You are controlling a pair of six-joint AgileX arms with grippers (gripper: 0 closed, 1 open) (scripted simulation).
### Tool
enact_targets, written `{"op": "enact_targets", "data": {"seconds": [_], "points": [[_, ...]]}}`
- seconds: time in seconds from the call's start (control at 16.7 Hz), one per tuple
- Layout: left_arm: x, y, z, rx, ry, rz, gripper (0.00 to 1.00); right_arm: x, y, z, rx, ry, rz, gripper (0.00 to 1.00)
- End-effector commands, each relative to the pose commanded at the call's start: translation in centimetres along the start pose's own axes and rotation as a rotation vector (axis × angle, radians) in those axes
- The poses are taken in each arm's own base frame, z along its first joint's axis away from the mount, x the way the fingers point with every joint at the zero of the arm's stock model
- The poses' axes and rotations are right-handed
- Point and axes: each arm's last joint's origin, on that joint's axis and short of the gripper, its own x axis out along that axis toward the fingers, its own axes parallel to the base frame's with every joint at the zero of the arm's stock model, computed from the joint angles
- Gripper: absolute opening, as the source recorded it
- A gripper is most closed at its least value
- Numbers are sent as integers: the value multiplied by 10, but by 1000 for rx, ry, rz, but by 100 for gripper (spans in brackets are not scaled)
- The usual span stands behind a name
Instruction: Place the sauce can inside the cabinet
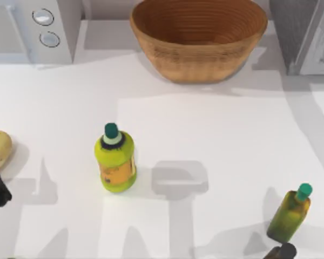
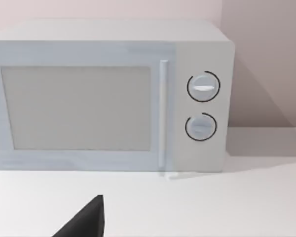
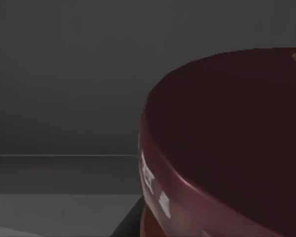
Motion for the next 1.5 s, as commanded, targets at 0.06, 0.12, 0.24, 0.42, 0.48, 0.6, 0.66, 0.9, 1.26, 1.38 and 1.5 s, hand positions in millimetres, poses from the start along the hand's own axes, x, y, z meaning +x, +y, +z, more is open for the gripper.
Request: {"op": "enact_targets", "data": {"seconds": [0.06,0.12,0.24,0.42,0.48,0.6,0.66,0.9,1.26,1.38,1.5], "points": [[0,0,0,0,0,0,100,6,0,1,-1,-1,0,0],[0,0,0,0,0,0,100,15,1,1,-1,-1,-2,0],[0,0,0,0,0,0,100,39,1,1,-3,1,-8,0],[0,0,0,0,0,0,100,82,0,-3,-2,2,-15,0],[0,0,0,0,0,0,100,97,-1,-6,-1,3,-15,0],[0,0,0,0,0,0,100,122,-2,-13,-1,5,-11,0],[0,0,0,0,0,0,100,132,-2,-16,0,4,-7,0],[0,0,0,0,0,0,100,146,-2,-21,0,1,-1,0],[0,0,0,0,0,0,100,146,-2,-21,0,1,-1,30],[0,0,0,0,0,0,100,146,-2,-21,0,1,-1,45],[0,0,0,0,0,0,100,146,-2,-21,0,1,-1,60]]}}
